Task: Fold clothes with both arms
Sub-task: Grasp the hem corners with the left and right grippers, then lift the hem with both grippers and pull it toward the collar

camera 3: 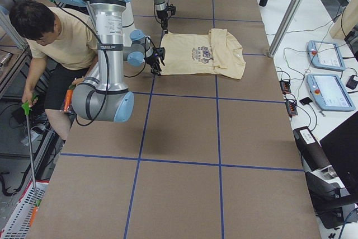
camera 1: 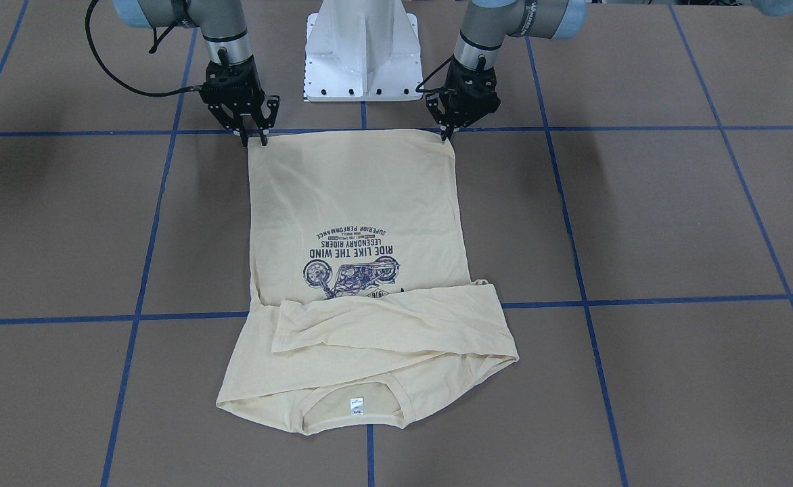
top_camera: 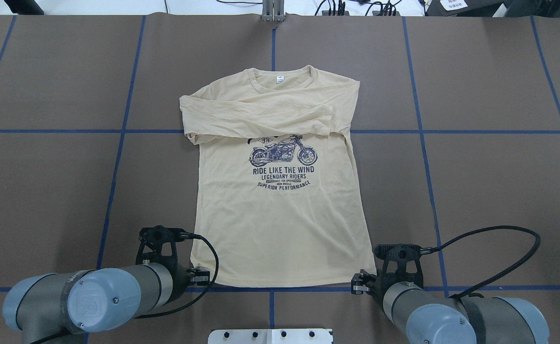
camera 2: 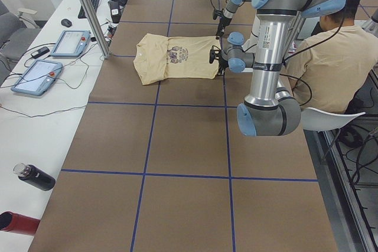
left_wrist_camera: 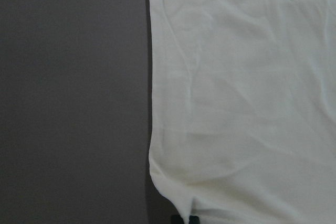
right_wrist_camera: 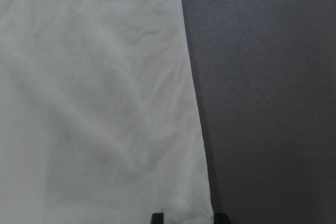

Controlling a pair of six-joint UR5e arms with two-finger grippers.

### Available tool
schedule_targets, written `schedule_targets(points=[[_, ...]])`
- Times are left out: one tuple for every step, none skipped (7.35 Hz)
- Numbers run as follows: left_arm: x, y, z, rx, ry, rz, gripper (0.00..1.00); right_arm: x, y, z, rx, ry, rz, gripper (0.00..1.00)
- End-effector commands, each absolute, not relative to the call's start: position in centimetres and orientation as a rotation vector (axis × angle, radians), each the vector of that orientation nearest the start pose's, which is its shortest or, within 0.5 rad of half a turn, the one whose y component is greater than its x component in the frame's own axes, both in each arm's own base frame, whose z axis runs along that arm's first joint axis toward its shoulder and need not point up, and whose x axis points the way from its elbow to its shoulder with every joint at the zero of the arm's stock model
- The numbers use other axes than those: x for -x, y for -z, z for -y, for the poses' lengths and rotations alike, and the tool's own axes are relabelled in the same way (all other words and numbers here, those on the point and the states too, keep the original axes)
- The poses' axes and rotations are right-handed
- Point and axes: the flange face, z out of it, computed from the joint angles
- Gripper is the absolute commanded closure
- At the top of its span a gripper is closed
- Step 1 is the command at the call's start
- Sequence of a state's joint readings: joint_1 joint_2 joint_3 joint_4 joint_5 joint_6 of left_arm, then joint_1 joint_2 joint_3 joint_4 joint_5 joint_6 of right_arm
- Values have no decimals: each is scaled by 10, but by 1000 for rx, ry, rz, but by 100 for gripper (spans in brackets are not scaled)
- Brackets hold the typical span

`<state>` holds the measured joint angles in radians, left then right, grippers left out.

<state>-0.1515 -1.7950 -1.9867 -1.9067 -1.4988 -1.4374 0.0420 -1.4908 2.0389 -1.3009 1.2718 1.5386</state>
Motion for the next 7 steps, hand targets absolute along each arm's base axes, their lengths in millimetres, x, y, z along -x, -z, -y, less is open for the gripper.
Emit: schedule_targets(points=[[-520, -316, 222, -204, 52, -956, 100, 499, -367, 184, -313, -133, 814, 100], [-520, -316, 222, -204, 52, -956, 100, 500, -363, 185, -314, -135, 820, 100], [-520, -315, 222, -205, 51, -957, 100, 499, -362, 187, -314, -140, 824, 100], [-519, -314, 222, -205, 51, -960, 100, 494, -353, 191, -317, -150, 841, 100], [-513, -305, 224, -212, 48, -977, 100, 483, -336, 194, -314, -159, 872, 100], [-488, -279, 225, -217, 39, -1001, 100, 468, -317, 198, -310, -164, 911, 100], [-456, -243, 216, -195, -27, -1003, 100, 439, -299, 221, -271, -186, 947, 100]])
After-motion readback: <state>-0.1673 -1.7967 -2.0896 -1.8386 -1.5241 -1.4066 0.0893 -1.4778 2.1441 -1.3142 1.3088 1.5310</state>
